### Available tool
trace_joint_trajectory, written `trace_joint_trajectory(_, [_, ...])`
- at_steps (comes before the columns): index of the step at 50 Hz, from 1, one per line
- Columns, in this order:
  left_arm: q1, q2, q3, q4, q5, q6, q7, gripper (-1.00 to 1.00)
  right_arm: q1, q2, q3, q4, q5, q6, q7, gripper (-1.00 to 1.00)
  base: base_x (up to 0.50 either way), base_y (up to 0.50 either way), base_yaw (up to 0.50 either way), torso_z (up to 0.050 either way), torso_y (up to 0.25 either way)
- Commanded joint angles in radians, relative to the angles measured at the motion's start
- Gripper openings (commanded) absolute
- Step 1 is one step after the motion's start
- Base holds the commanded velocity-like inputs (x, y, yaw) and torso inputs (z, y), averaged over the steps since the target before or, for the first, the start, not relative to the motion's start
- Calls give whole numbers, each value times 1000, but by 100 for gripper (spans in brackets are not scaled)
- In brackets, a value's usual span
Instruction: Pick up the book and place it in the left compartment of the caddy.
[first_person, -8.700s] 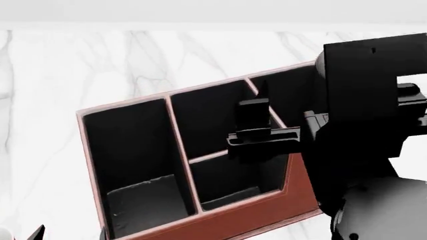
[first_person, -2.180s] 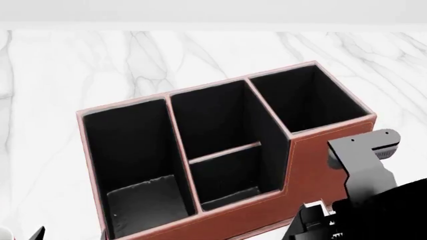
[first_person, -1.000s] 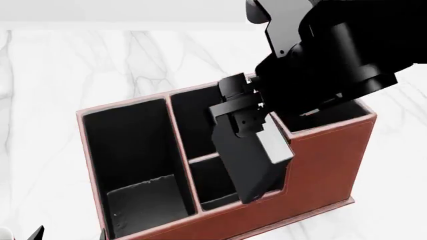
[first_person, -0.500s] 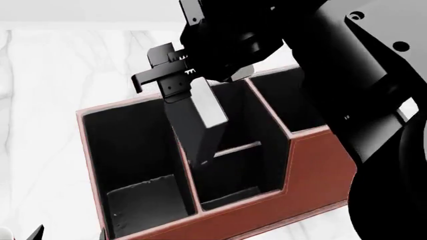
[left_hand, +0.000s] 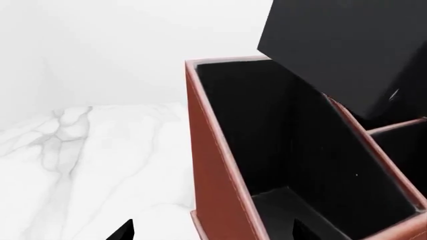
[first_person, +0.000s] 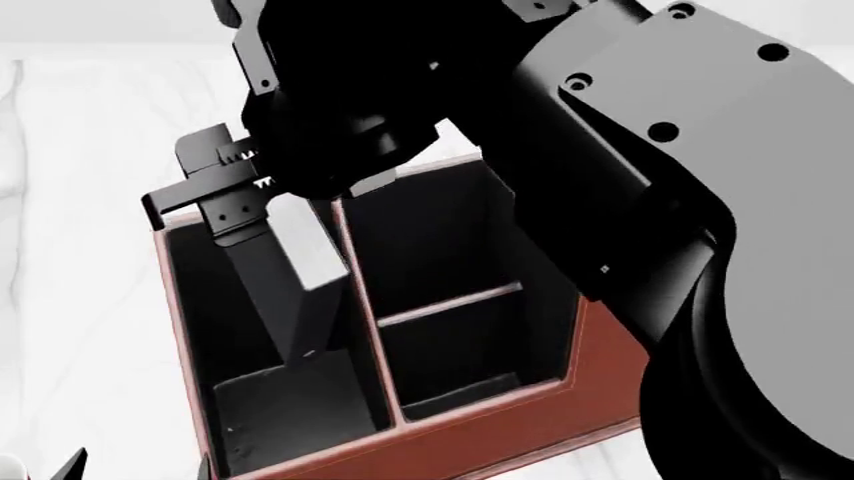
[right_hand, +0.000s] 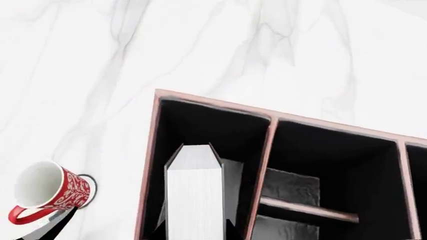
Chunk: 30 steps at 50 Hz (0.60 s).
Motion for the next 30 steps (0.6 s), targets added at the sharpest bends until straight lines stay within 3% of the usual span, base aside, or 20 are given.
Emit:
trace_joint_trajectory(1, [0, -3, 3, 2, -3, 2, -1, 100, -37, -3, 15, -25, -13, -70, 53, -100, 0, 0, 0, 0, 0])
trace_joint_trajectory(30, [-2, -9, 11, 5, -9, 3, -5, 100, -179, -3, 21, -32, -84, -113, 29, -100, 0, 0, 0, 0, 1])
